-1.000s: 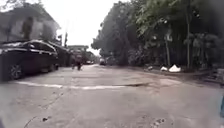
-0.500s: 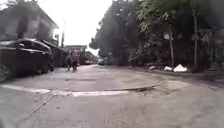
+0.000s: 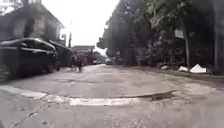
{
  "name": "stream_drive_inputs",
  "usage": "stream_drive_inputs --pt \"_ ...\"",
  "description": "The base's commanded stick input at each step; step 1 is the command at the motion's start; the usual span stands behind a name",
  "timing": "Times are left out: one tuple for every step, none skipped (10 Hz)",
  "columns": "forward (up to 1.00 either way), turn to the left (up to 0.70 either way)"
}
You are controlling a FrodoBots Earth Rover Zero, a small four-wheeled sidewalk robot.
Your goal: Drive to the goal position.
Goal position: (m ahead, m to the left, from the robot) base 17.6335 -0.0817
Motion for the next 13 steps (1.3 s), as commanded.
stream_drive_inputs --pt "1.0 0.27" --pt "1.0 0.02" --pt "1.0 0.0" --pt "1.0 0.0" --pt "1.0 0.0" --pt "1.0 0.0" --pt "1.0 0.0" --pt "1.0 0.0" --pt "1.0 0.0" --pt "1.0 0.0" --pt "1.0 0.0" --pt "1.0 -0.23" --pt "1.0 -0.05"
